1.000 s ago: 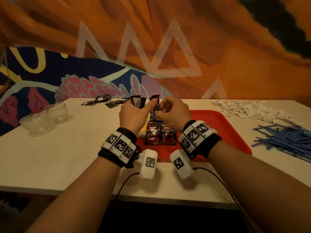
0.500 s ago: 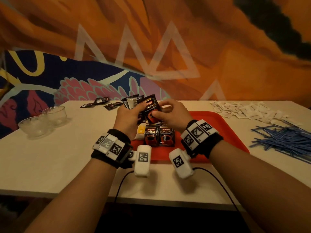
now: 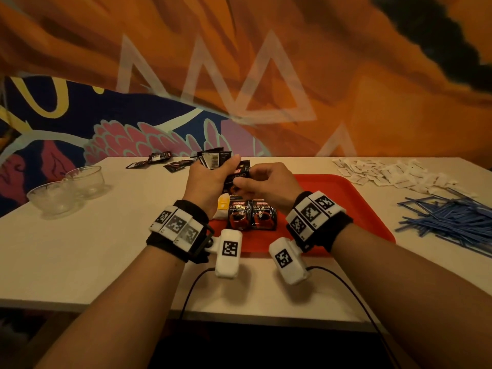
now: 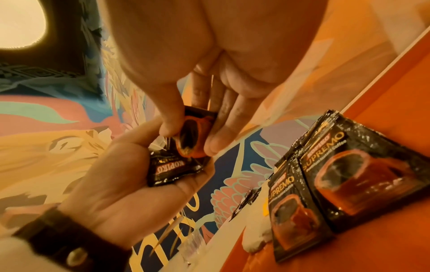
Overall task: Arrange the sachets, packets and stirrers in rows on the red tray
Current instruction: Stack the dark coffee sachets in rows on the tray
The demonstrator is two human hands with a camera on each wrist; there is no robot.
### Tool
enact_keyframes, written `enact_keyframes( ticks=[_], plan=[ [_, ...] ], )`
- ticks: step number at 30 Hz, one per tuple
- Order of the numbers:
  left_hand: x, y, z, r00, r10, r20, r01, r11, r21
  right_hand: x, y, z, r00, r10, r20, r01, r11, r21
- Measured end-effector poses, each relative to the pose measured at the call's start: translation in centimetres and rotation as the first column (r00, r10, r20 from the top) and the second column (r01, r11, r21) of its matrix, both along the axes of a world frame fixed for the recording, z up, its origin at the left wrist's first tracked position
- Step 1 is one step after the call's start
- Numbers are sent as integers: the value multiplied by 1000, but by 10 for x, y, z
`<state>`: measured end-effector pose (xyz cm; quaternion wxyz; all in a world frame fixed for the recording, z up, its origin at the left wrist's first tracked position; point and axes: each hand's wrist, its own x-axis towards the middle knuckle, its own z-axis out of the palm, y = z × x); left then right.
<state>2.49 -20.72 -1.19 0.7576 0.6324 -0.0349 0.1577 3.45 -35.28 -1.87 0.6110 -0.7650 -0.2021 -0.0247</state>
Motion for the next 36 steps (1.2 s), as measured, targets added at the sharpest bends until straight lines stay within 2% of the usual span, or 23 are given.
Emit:
enact_keyframes(
  ticks=[5, 8, 10, 13, 16, 23, 27, 36],
  plan=[
    [3, 2, -3, 997, 47, -53, -46, 999, 24, 0, -2, -1, 990, -48, 132, 74, 977, -201],
    [4, 2, -4, 995, 83, -54, -79, 995, 65, -3, -2, 0, 996, -10, 85, 28, 975, -219],
    [6, 5, -5, 995, 90, -51, -84, 990, 111, -3, -2, 2, 998, -15, 63, 32, 956, -292],
    [7, 9, -4, 994, 63, -86, -47, 983, 176, -3, -3, 6, 999, -17, 35, 32, 879, -475],
    [9, 15, -4, 986, 79, -148, -57, 987, 149, -1, -5, 11, 998, -26, -51, -9, 811, -586],
    [9, 33, -10, 965, 86, -248, -68, 994, 82, 4, 2, -2, 939, -168, -300, -46, 804, -593],
    [8, 39, -16, 962, 65, -266, -47, 996, 73, 6, 10, -3, 903, -207, -376, -59, 809, -586],
    [12, 50, -21, 954, 18, -298, -13, 1000, 20, 14, 20, -11, 896, -250, -368, -73, 734, -676]
  ],
)
